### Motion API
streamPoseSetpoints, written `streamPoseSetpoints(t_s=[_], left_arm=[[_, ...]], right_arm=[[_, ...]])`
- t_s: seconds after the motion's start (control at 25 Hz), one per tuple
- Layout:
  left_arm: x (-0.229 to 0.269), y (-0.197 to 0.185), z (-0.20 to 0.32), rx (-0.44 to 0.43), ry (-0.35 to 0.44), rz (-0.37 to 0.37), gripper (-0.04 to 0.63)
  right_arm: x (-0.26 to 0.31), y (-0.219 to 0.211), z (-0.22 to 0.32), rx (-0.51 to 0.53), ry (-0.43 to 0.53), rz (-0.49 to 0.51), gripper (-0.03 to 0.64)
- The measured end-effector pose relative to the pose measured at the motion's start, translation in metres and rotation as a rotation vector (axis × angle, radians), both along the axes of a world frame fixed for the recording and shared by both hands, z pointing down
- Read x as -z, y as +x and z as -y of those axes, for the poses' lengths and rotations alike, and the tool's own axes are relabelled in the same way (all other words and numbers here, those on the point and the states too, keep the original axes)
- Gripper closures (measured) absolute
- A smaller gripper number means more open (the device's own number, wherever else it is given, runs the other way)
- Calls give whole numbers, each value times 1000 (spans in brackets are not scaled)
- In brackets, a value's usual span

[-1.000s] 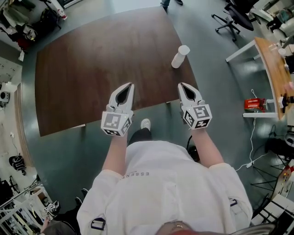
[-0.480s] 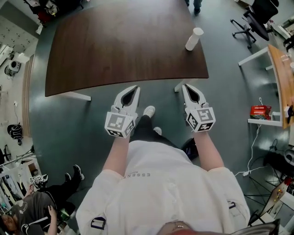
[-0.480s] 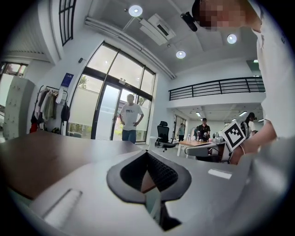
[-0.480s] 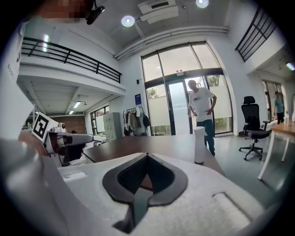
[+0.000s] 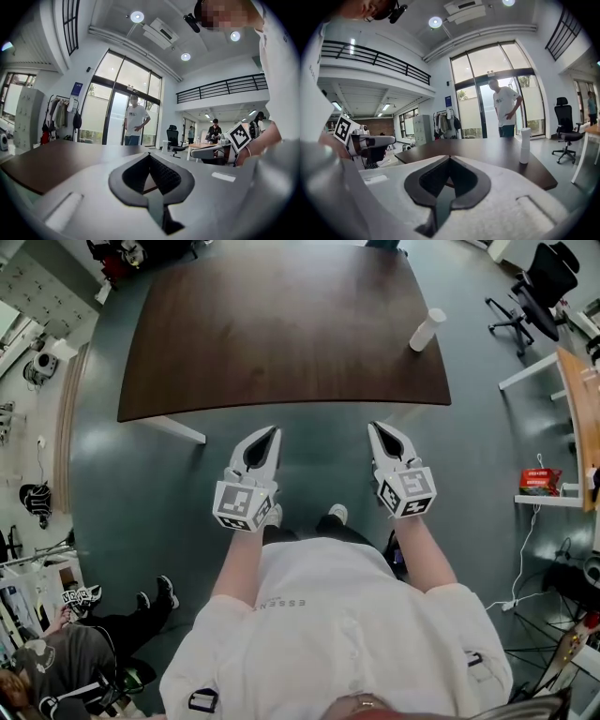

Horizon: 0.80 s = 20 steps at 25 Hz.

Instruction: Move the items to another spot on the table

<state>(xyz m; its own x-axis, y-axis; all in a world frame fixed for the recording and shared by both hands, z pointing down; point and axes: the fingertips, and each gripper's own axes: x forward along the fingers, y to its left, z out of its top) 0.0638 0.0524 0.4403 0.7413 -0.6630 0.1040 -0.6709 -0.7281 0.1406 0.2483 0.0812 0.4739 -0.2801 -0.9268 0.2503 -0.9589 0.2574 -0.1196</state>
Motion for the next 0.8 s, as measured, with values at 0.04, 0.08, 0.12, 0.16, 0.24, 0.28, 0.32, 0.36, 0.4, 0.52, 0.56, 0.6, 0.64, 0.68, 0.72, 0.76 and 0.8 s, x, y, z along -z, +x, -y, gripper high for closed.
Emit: streamPoseSetpoints(t_s=[0.04,0.08,0.12,0.16,0.24,0.28,0.32,0.36,0.4,0.52,0.56,0.6,0.64,0.68,0.72,0.76,0.8], left_arm=[[0,-12,3,0,2,0,584],[1,-24,7,1,5,0,584],[3,-36,12,3,10,-2,584],[5,-49,17,7,17,-3,584],[9,-73,25,10,29,-4,584],[10,-83,28,8,32,-6,584],[11,-93,31,6,34,-9,584],[12,-103,35,3,37,-14,584],[14,-111,37,-2,43,-22,584],[20,-126,43,-30,70,-28,584],[21,-129,45,-38,77,-28,584],[21,-133,47,-43,80,-29,584],[20,-137,48,-45,80,-31,584],[19,-142,50,-46,77,-33,584],[18,-147,53,-45,73,-36,584],[18,-150,55,-43,71,-41,584],[20,-152,57,-40,70,-47,584]], right_arm=[[0,-9,3,-7,2,-2,624],[1,-18,7,-14,5,-4,624],[2,-28,11,-21,8,-4,624],[3,-39,15,-26,13,-2,624],[5,-61,22,-29,24,1,624],[7,-73,25,-29,30,1,624],[9,-86,28,-28,39,-1,624],[11,-99,30,-23,47,-7,624],[13,-112,33,-17,53,-16,624],[17,-139,42,-6,60,-39,624],[17,-145,44,-8,62,-48,624],[18,-149,47,-11,64,-58,624],[19,-154,48,-14,66,-68,624],[21,-158,49,-16,69,-78,624],[23,-162,50,-16,74,-85,624],[24,-165,52,-15,78,-90,624],[26,-166,53,-15,83,-93,624]])
